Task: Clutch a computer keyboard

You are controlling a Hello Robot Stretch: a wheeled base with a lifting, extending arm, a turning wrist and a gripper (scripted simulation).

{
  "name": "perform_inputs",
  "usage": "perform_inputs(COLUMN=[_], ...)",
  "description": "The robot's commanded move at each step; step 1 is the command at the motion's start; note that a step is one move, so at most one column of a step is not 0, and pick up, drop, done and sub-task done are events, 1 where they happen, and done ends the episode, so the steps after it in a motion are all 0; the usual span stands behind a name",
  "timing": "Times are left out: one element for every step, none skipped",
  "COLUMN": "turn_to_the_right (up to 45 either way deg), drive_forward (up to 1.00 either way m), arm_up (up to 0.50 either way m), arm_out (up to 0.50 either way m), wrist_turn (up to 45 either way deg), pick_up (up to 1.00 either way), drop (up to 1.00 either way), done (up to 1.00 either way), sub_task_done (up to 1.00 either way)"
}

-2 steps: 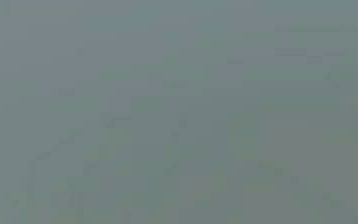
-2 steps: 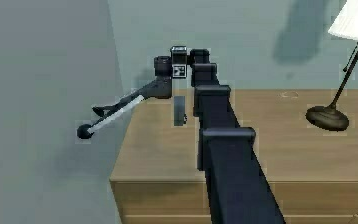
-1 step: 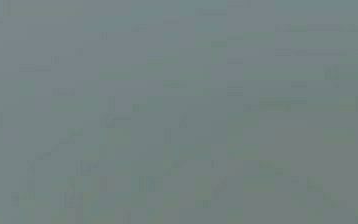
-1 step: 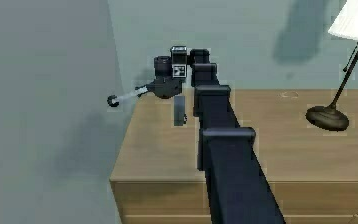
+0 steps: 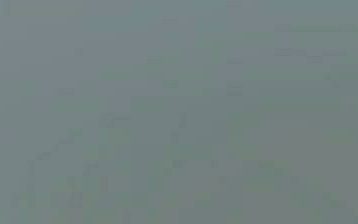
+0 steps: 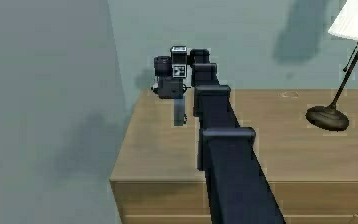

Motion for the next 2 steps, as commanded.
perform_inputs(turn_to_the_right=[0.0,0.0], drive_forward=[0.0,0.0], arm_up=[0.0,-0.12], arm_out=[0.0,0.0], wrist_turn=[3.0,0.0], pick_up=[0.0,0.0], drop=[0.0,0.0], done=[0.0,0.0], sub_task_done=[0.0,0.0])
